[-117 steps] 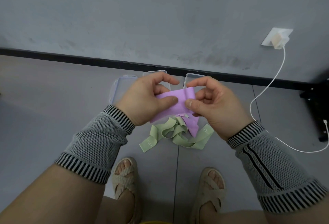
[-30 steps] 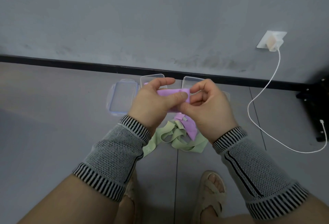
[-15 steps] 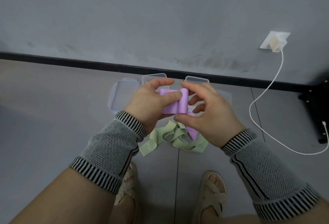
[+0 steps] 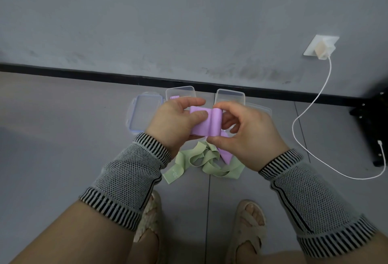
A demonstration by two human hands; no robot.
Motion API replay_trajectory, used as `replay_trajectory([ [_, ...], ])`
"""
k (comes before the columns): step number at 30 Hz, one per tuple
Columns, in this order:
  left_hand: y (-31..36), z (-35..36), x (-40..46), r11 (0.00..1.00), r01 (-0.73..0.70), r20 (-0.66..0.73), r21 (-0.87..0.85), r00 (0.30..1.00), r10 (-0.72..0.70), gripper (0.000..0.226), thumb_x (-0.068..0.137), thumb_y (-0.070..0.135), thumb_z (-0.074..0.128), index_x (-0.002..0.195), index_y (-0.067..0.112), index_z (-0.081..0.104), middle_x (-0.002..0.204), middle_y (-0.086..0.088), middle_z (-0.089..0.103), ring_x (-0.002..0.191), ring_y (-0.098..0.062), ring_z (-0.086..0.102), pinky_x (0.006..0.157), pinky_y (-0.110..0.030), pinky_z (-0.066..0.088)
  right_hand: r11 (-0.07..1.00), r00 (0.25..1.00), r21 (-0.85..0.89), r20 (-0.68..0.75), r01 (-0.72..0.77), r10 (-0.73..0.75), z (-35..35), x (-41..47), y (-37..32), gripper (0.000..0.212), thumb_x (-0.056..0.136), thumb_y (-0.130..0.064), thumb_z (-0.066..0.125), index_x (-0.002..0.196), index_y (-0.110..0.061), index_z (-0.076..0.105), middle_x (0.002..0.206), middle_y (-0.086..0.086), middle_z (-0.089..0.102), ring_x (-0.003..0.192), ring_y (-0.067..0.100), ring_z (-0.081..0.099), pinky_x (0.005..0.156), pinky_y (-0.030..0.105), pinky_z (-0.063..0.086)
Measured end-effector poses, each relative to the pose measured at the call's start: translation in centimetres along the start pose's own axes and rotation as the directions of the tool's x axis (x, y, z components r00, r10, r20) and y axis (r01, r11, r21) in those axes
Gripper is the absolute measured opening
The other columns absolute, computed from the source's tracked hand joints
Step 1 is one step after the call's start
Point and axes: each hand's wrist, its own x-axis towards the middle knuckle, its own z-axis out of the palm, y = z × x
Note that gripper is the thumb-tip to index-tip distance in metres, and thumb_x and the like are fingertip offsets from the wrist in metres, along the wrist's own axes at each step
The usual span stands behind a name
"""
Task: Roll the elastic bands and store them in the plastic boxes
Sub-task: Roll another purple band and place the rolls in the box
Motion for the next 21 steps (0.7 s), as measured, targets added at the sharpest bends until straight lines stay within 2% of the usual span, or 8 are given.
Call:
replay_trajectory([
  [3, 0.02, 0.23, -0.25, 0.999, -0.036, -0.002, 0.037, 0.999, 0.036, 0.031, 0.082, 0.006, 0.067, 0.111, 0.015, 0.061, 0.074, -0.002, 0.067, 0.065, -0.012, 0.066, 0.064, -0.028, 0.058, 0.999, 1.0, -0.036, -0.008, -0.009, 0.009, 0.23, -0.05, -0.31, 0.046, 0.066, -0.023, 0.081, 0.108, -0.025, 0.062, 0.068, -0.009, 0.061, 0.068, 0.007, 0.06, 0.071, 0.029, 0.052],
  [7, -0.01, 0.6, -0.36, 0.991, -0.078, 0.0, 0.106, 0.997, 0.079, 0.045, 0.075, 0.006, 0.074, 0.115, 0.017, 0.057, 0.078, -0.008, 0.068, 0.069, -0.018, 0.067, 0.067, -0.032, 0.058, 0.999, 0.999, -0.024, -0.012, -0.032, 0.032, 0.53, 0.08, -0.34, 0.044, 0.068, -0.023, 0.08, 0.106, -0.027, 0.059, 0.064, -0.011, 0.053, 0.063, 0.004, 0.055, 0.065, 0.022, 0.048],
  [11, 0.51, 0.25, -0.4, 0.997, -0.032, 0.04, -0.067, 0.999, 0.035, 0.039, 0.08, -0.001, 0.066, 0.114, 0.016, 0.057, 0.075, -0.009, 0.069, 0.064, -0.018, 0.067, 0.058, -0.027, 0.056, 0.953, 0.996, 0.291, 0.032, -0.086, 0.08, 0.44, 0.09, 0.12, 0.064, 0.065, -0.021, 0.083, 0.113, -0.047, 0.049, 0.068, -0.008, 0.055, 0.064, 0.005, 0.054, 0.067, 0.021, 0.049],
  [13, 0.59, 0.08, -0.46, 0.995, -0.014, 0.078, -0.101, 0.997, 0.022, 0.036, 0.083, -0.002, 0.063, 0.113, 0.017, 0.056, 0.081, -0.014, 0.068, 0.067, -0.02, 0.066, 0.06, -0.027, 0.057, 0.93, 0.995, 0.356, 0.059, -0.095, 0.079, 0.35, 0.08, 0.29, 0.064, 0.065, -0.02, 0.084, 0.11, -0.049, 0.05, 0.066, -0.009, 0.058, 0.061, 0.005, 0.056, 0.066, 0.021, 0.049],
  [17, 0.33, 0.06, -0.48, 0.998, -0.026, 0.101, -0.065, 0.994, 0.032, 0.034, 0.085, -0.001, 0.061, 0.113, 0.018, 0.056, 0.09, -0.021, 0.066, 0.07, -0.022, 0.065, 0.062, -0.026, 0.057, 0.939, 0.992, 0.32, 0.071, -0.123, 0.106, 0.3, 0.07, 0.27, 0.058, 0.064, -0.021, 0.085, 0.105, -0.048, 0.053, 0.066, -0.007, 0.066, 0.062, 0.006, 0.063, 0.069, 0.023, 0.053],
  [21, 0.15, -0.01, -0.43, 0.999, -0.037, 0.089, -0.028, 0.995, 0.039, 0.036, 0.088, -0.002, 0.057, 0.12, 0.014, 0.055, 0.08, -0.011, 0.07, 0.067, -0.017, 0.068, 0.065, -0.029, 0.059, 0.945, 0.991, 0.3, 0.069, -0.13, 0.115, 0.2, -0.08, 0.33, 0.057, 0.066, -0.019, 0.084, 0.102, -0.049, 0.052, 0.071, -0.002, 0.07, 0.066, 0.009, 0.067, 0.075, 0.033, 0.057],
])
